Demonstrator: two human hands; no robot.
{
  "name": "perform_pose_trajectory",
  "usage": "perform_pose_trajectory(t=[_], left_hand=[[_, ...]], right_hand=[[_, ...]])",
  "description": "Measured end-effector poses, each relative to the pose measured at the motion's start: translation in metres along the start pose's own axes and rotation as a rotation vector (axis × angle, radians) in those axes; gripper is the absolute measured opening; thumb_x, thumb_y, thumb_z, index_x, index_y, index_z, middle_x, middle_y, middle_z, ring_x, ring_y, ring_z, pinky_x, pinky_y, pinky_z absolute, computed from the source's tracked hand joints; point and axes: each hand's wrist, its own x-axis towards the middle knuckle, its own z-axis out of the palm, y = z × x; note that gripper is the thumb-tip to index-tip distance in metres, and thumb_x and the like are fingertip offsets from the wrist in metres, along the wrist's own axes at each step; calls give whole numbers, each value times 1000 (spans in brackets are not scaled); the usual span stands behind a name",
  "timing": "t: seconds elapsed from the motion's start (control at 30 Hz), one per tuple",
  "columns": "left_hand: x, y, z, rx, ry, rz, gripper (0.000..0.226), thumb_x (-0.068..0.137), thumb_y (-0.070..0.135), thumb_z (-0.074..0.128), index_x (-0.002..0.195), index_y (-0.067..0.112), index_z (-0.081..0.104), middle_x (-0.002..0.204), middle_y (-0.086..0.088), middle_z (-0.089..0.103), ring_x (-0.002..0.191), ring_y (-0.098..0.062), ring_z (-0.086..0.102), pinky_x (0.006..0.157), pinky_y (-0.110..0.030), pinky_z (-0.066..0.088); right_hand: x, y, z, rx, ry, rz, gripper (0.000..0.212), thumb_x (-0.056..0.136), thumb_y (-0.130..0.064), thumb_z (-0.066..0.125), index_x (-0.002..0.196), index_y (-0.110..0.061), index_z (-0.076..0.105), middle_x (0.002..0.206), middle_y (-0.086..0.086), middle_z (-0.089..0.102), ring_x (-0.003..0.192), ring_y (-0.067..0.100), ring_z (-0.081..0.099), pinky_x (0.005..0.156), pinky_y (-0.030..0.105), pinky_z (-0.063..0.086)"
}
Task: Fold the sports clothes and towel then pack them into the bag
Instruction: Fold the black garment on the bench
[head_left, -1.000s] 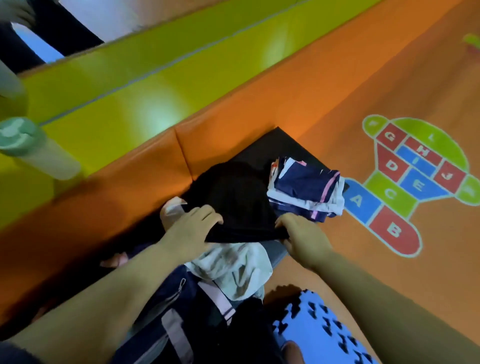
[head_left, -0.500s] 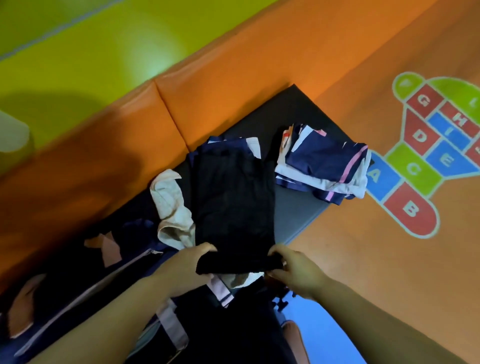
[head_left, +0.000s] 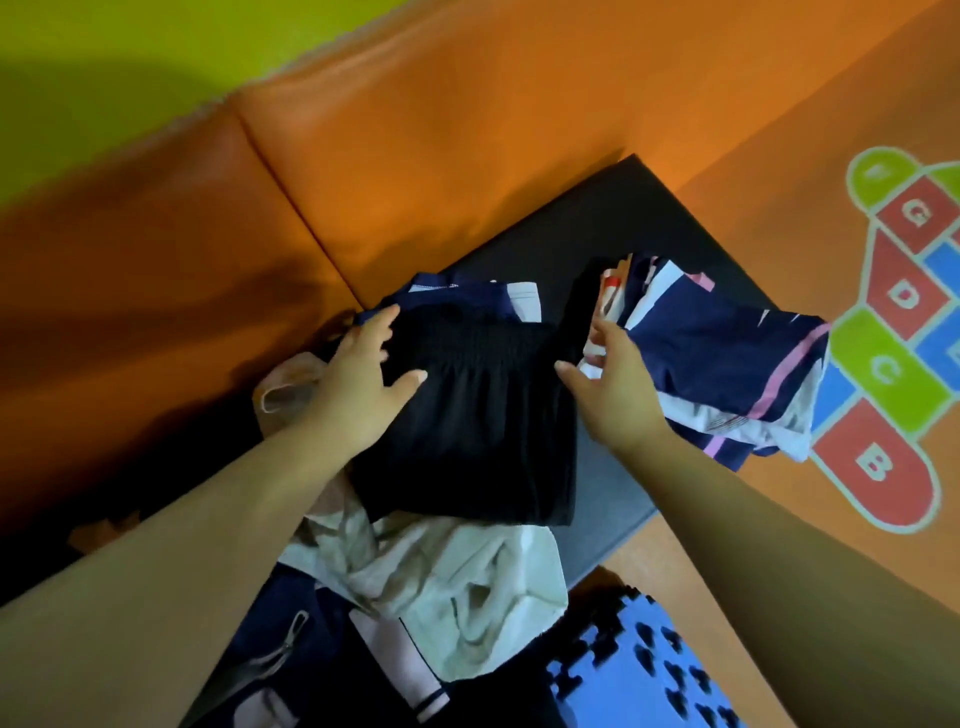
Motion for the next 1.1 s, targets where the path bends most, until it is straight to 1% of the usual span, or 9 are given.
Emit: perform_pose_trajectory(t=[0.07, 0.17, 0.33, 0.4, 0.63, 0.77, 0.87, 0.97, 1.1], left_hand=[[-4, -16, 14, 136, 27, 39, 64, 88, 28, 62, 144, 22, 31, 142, -7, 36, 130, -23, 39, 107, -41, 36], [-28, -47, 34, 344, 13, 315, 54, 82, 41, 57, 131, 23, 45, 130, -5, 44, 119, -28, 43, 96, -45, 44], [-62, -89, 57, 687, -233, 582, 55, 69, 42, 70, 119, 20, 59, 130, -4, 53, 117, -27, 39, 82, -41, 55], [-64, -99, 58, 747, -242, 615, 54, 70, 44, 58, 118, 19, 60, 130, -5, 55, 119, -27, 38, 79, -39, 57], [-51, -102, 54, 897, -304, 574, 84, 31, 13, 88, 113, 16, 68, 127, -2, 60, 113, -28, 52, 64, -32, 55], [-40, -99, 50, 827, -234, 617, 69, 33, 3, 87, 100, 14, 73, 115, 0, 68, 101, -24, 64, 59, -31, 56], [-33, -108, 49, 648, -252, 612, 37, 66, 8, 71, 102, 15, 71, 114, 1, 68, 109, -16, 50, 80, -30, 56], [-35, -100, 39, 463, -270, 396, 30, 90, 13, 57, 118, 17, 63, 119, 4, 63, 115, -12, 51, 96, -20, 39], [-32, -76, 15, 189, -351, 120, 18, 96, 26, 48, 111, 33, 54, 105, 7, 63, 95, -4, 57, 83, -24, 46]], right_hand=[[-3, 15, 11, -58, 57, -30, 60, 89, -21, 64, 141, -12, 36, 137, 9, 43, 123, 20, 45, 106, 34, 36], [-30, 47, 32, -219, -6, -205, 49, 83, -16, 68, 127, -6, 50, 127, 14, 50, 120, 30, 46, 104, 31, 32], [-70, 102, 66, -600, -250, -471, 65, 57, -26, 84, 116, -15, 60, 122, 10, 59, 112, 27, 42, 78, 47, 56], [-73, 111, 68, -720, -280, -504, 74, 50, -25, 88, 118, -16, 61, 125, 8, 60, 116, 27, 40, 76, 43, 55], [-64, 121, 69, -815, -276, -535, 83, 41, -9, 89, 119, -20, 64, 127, 3, 62, 115, 23, 43, 69, 36, 56], [-48, 122, 56, -677, -360, -560, 78, 40, -10, 94, 114, -17, 68, 120, 1, 67, 102, 27, 64, 64, 35, 60], [-39, 109, 43, -569, -440, -498, 59, 59, -2, 86, 115, -10, 68, 119, 7, 67, 104, 31, 64, 82, 42, 57], [-34, 88, 25, -457, -497, -279, 40, 87, -11, 65, 126, -17, 59, 121, 2, 63, 111, 21, 55, 92, 29, 43], [-30, 73, 12, -116, -532, 51, 25, 88, -14, 62, 109, -27, 57, 89, -3, 64, 75, 8, 60, 73, 23, 45]])
